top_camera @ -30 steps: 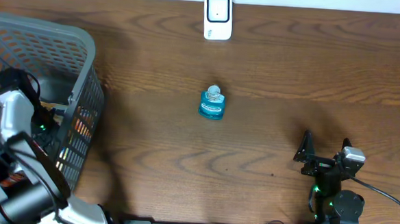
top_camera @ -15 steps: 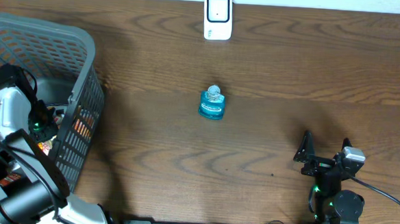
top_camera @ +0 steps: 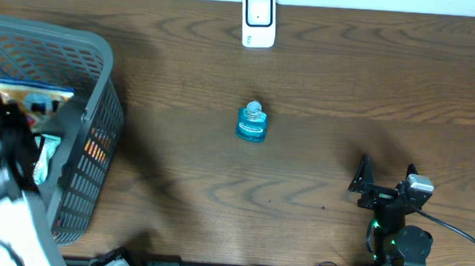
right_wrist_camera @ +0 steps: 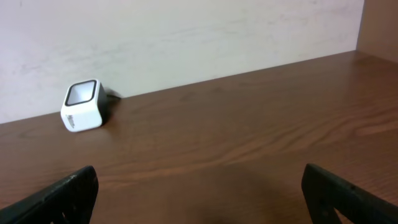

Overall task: Scan the item barcode
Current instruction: 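Reach the left gripper into the basket and grasp the snack bag, then carry the snack bag to the scanner and drop it beside the bottle, then reach the left gripper into the basket and grasp the wipes pack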

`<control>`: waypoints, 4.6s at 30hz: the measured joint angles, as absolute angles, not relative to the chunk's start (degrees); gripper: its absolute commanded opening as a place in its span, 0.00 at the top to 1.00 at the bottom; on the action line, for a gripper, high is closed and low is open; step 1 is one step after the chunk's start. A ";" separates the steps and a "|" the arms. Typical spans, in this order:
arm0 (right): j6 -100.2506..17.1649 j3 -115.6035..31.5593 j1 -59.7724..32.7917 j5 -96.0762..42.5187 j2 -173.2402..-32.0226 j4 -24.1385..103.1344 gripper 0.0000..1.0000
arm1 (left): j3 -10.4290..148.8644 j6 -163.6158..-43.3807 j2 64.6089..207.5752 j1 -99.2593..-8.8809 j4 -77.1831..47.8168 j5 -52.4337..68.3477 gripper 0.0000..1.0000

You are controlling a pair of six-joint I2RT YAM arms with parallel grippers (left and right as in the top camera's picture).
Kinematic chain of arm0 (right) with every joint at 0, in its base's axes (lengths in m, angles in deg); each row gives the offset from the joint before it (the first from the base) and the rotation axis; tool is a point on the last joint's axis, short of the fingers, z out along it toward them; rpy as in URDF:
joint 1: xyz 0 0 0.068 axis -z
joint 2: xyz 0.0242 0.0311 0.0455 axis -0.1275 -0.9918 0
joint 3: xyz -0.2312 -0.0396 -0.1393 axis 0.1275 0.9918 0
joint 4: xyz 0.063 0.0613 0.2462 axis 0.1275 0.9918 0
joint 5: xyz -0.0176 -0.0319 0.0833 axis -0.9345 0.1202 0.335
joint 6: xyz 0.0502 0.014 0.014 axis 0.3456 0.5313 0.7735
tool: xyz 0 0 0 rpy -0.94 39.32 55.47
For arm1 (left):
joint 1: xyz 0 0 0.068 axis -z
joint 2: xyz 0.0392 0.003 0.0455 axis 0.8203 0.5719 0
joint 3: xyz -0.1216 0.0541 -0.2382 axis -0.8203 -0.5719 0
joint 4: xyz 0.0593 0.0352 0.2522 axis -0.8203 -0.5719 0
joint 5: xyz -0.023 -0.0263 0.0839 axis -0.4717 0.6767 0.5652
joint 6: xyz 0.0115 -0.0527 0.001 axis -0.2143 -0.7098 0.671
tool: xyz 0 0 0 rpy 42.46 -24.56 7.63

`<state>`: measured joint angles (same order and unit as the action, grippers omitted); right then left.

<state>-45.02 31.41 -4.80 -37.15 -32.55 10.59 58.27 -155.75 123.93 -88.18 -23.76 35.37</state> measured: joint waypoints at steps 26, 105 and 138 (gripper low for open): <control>-45.02 31.41 -4.80 -37.15 -32.55 10.64 0.01 | 58.53 -109.24 135.67 -26.74 -24.14 27.54 0.93; -45.02 31.41 -4.80 -37.15 -32.55 10.64 0.01 | 67.86 -139.51 154.86 -93.31 -36.64 39.45 0.02; -45.02 31.41 -4.80 -37.15 -32.55 10.64 0.01 | 68.10 -140.19 176.98 -92.09 -28.33 32.02 0.92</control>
